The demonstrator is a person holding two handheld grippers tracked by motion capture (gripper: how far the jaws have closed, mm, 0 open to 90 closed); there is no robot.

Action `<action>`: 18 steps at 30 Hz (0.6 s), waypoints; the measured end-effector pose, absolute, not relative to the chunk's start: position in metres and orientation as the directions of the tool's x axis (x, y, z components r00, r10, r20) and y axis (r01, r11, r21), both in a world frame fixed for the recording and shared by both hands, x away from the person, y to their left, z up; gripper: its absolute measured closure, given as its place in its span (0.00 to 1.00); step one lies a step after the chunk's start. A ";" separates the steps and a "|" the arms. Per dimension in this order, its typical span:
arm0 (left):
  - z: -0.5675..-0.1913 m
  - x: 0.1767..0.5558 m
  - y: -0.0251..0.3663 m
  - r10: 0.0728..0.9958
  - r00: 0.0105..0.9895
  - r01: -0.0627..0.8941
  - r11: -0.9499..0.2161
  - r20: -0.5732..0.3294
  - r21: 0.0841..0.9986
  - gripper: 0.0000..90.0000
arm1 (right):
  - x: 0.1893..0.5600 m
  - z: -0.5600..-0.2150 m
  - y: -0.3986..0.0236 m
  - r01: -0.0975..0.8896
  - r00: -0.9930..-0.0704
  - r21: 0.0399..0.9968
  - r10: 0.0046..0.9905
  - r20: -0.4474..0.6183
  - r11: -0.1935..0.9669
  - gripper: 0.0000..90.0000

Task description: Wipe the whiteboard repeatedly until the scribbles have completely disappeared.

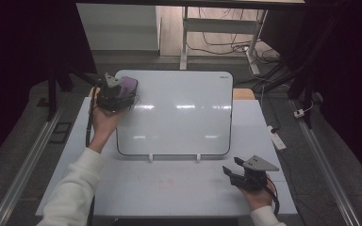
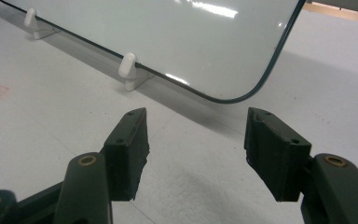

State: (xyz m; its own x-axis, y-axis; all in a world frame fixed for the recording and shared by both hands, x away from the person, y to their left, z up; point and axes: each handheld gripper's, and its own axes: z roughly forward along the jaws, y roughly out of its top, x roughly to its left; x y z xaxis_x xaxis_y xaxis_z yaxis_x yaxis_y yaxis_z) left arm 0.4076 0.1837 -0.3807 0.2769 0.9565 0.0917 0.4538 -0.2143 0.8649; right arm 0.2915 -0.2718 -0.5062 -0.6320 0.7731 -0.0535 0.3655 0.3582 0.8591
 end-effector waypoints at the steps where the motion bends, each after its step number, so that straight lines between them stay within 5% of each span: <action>1: -0.382 0.407 0.180 0.954 0.281 0.454 -0.226 0.102 0.862 0.46 | 0.291 -0.506 -0.272 0.366 -0.632 0.859 0.773 -0.054 0.359 0.43; 18: -0.425 0.374 0.138 0.906 0.399 0.443 -0.323 0.139 0.836 0.46 | 0.291 -0.506 -0.270 0.362 -0.636 0.858 0.769 -0.059 0.365 0.43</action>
